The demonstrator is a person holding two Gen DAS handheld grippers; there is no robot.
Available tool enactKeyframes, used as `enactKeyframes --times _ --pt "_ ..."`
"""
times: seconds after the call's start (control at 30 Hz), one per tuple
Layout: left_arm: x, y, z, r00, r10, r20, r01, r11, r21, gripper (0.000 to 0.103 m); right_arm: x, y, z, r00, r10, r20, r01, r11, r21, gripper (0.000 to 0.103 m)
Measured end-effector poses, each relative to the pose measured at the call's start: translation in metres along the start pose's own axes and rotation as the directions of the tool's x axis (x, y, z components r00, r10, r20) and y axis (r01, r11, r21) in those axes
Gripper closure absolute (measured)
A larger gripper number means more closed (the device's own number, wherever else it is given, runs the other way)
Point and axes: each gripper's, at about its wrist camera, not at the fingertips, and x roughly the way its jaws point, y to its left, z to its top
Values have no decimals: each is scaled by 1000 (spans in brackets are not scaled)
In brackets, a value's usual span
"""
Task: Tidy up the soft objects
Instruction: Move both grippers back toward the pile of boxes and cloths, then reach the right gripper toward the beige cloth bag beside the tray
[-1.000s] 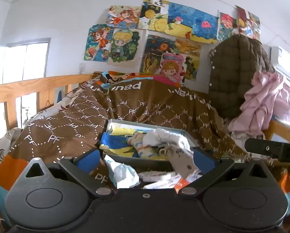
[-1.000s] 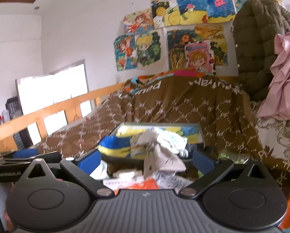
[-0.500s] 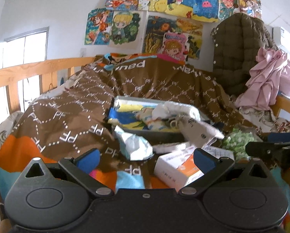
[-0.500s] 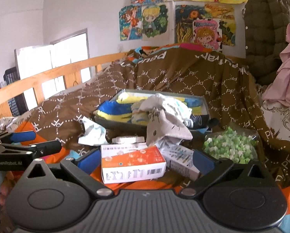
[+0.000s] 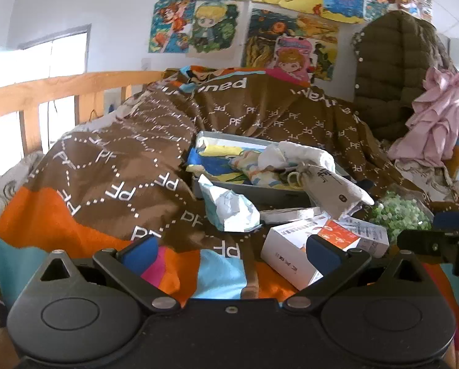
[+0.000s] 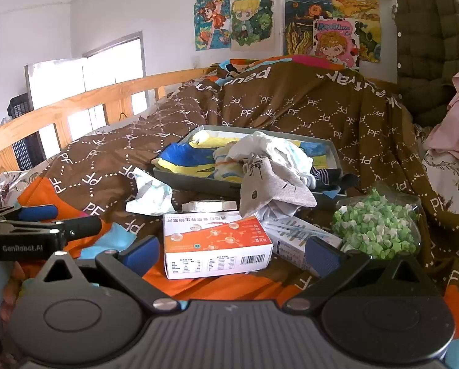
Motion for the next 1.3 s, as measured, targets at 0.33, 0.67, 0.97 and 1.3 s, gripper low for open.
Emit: enactKeyframes --times 0.33,0.67,0.97,1.3 --pt "5 12 4 999 31 11 -30 996 -87 1 5 -2 0 999 -10 39 9 1000 17 0" --pt "9 11 6 995 43 86 -32 991 -127 1 13 -3 0 994 -22 107 19 999 26 0" --pt "20 8 8 992 35 122 -18 991 -134 1 21 -3 -1 990 -25 140 20 999 36 0" --pt "45 3 12 986 29 165 -10 993 -114 1 31 -10 -2 982 -63 180 50 996 73 0"
